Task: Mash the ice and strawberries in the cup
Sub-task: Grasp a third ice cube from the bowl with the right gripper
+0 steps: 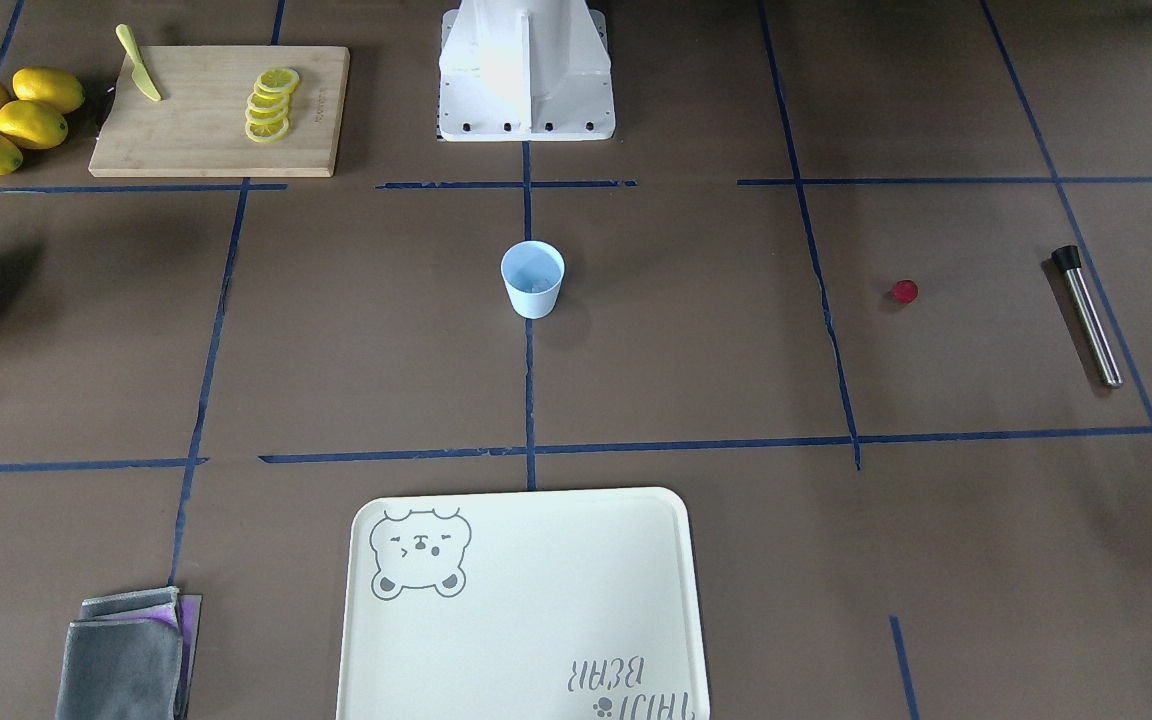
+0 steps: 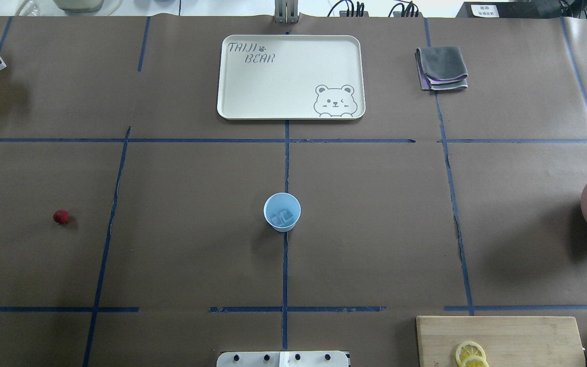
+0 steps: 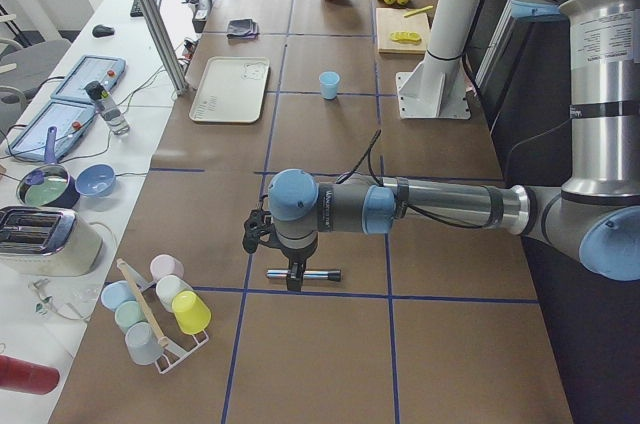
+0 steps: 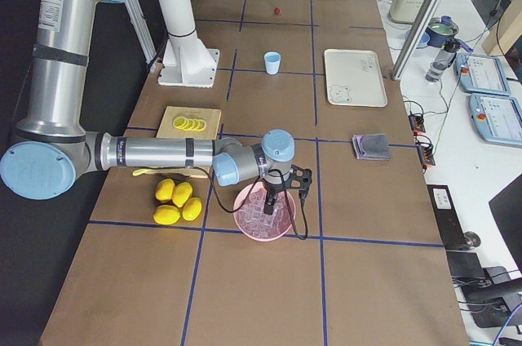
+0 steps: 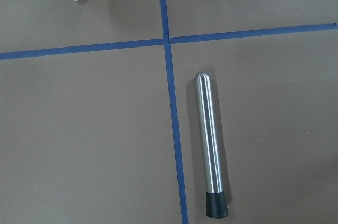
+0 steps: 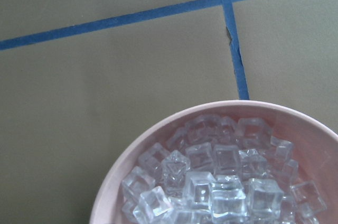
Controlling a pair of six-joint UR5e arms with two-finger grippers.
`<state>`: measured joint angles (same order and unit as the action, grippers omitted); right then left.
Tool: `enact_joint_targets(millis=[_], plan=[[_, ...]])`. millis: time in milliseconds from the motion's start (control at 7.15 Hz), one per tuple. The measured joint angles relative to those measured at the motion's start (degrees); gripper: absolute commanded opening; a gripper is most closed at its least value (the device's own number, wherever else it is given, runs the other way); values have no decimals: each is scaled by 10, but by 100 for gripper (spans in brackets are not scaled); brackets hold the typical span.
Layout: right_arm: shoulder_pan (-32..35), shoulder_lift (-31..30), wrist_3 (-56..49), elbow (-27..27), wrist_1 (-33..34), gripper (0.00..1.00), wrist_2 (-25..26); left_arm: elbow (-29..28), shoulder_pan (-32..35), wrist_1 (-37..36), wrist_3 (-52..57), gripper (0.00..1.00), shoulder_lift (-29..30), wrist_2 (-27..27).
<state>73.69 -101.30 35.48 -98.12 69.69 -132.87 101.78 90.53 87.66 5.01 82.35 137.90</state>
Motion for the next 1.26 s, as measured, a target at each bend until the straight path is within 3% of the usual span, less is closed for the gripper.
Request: enact_joint_targets(millis=[420,1259], plan=[[0,-15,21,22,-63,98,18,0,0,0,0,100,0,0],[-6,-13,25,39,-66,92,28,0,0,0,0,100,0,0]])
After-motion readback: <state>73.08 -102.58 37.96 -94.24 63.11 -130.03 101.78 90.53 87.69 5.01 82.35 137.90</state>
